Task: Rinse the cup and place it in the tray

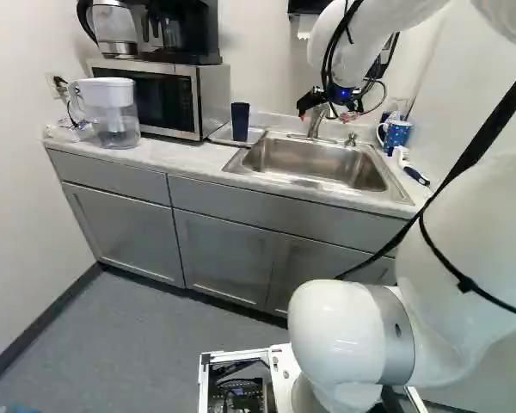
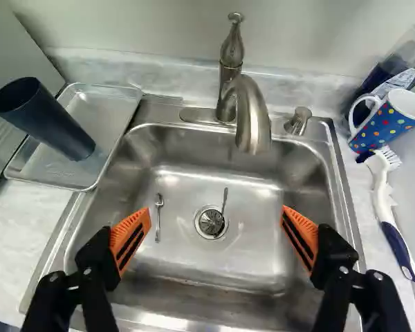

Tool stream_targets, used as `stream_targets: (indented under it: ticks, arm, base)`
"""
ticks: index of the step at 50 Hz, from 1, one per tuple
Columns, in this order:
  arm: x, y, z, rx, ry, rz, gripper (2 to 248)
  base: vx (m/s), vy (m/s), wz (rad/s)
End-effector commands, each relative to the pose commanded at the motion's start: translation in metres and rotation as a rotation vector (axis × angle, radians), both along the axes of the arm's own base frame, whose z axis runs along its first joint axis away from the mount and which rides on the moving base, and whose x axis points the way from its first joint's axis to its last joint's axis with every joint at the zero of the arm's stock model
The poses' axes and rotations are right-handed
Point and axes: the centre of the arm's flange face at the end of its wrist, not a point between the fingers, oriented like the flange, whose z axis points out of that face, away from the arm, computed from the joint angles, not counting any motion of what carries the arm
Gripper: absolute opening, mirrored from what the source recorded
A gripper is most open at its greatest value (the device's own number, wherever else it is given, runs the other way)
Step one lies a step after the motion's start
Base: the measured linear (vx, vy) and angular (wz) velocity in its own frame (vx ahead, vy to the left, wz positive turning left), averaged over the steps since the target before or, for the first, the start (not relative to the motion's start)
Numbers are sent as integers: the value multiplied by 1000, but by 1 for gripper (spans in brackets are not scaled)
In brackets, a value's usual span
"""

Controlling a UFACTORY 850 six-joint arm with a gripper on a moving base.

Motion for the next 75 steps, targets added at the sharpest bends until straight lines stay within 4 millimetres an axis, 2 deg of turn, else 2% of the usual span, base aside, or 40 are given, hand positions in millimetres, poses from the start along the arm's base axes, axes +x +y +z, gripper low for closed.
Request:
stream_targets:
  ticks: [21,75]
  arm:
    - [0,0,0,0,0,0,247]
    - [0,0,0,0,0,0,247]
  base:
    - [-78,5,1]
    - [-162,32,-5]
